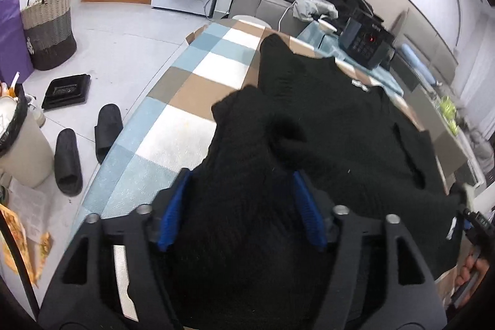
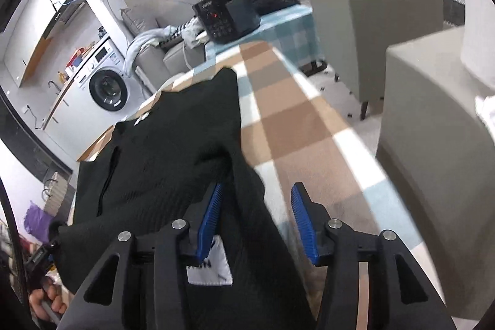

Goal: Fold small clothes

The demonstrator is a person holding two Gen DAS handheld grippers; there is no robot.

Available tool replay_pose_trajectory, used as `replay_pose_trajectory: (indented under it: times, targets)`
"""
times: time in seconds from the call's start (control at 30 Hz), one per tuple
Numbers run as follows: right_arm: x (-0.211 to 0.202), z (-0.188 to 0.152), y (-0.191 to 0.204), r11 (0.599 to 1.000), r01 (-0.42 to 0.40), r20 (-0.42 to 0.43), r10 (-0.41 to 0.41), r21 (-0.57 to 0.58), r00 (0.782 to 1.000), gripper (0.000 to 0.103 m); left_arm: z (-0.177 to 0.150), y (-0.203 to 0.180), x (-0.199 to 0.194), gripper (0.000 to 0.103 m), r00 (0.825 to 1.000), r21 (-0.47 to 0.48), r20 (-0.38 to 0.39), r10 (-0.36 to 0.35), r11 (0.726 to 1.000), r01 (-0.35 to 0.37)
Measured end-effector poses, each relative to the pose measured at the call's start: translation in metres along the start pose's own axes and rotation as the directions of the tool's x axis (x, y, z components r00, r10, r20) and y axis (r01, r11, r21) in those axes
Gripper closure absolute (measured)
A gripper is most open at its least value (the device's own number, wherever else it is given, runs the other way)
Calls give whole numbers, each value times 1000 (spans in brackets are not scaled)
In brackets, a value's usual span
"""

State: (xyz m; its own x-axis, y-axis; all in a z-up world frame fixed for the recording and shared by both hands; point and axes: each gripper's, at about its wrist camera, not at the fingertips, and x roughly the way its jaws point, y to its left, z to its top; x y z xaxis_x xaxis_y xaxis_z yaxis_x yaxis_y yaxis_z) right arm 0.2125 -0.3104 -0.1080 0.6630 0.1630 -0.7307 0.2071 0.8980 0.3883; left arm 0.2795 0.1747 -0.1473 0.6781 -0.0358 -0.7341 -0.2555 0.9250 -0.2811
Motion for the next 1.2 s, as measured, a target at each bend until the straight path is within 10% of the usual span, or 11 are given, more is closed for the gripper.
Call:
replay_pose_trajectory:
  times: [0.47,0.73,1.2]
  targets:
    - [33,0,14,999,-28,-42,28,-19,999,56,7,5,32,35,999,-32,-40,-25,999,23]
    - [37,0,22,998,-37,-55,34,-41,998,73,6,-12,35,75,995,14,-60,-76,997,77]
    - [28,-6,21,997,-26,-81,20,-67,997,82,-24,-18,2,78,995,85,-68,-68,994,73]
